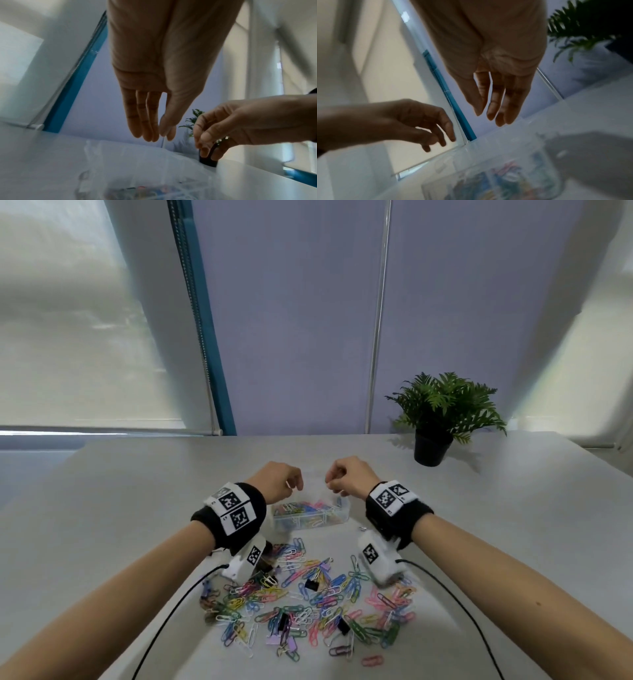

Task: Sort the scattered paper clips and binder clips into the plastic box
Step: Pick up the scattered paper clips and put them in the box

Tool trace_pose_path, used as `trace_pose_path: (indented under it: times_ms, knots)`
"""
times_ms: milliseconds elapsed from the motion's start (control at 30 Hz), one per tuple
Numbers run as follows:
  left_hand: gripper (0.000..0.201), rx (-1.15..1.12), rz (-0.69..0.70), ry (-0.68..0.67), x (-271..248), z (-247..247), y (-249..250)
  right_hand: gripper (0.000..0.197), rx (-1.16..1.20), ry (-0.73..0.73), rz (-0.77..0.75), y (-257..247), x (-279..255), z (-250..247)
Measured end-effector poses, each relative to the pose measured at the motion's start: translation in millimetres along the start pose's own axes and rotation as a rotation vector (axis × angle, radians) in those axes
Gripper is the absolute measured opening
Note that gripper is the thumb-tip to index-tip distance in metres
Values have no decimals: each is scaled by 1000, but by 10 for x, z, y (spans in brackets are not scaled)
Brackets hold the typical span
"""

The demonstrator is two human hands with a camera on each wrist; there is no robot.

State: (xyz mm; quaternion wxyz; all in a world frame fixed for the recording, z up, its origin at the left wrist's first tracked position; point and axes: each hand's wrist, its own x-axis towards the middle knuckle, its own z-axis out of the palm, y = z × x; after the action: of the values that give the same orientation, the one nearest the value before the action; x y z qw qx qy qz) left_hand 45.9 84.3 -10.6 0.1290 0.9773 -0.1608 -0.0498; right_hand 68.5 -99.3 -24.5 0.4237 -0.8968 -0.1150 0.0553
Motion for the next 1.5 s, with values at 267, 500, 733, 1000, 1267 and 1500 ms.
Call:
trace_pose_path:
  times_ms: [267, 500, 733, 1000, 1267, 1500]
  knots:
    - [26, 22, 211, -317, -302, 457, 597, 9, -557, -398, 88, 471, -531, -354]
    - [60, 118, 252, -313, -178, 865, 917, 33, -641, -352, 79, 622, -678, -158]
    - [25, 99, 285, -209, -136, 911, 976, 16, -722, -308, -10, 587, -698, -39]
    - [22, 220, 234, -269, -101, 884, 985, 17, -661, -337, -33, 589, -746, -111]
    - [17, 40, 226, -284, -116, 749, 895, 14, -509, -314, -43, 620, -712, -227]
    - [11, -439, 110, -205, 23, 351, 508, 18, -117, -300, 27, 621, -720, -449]
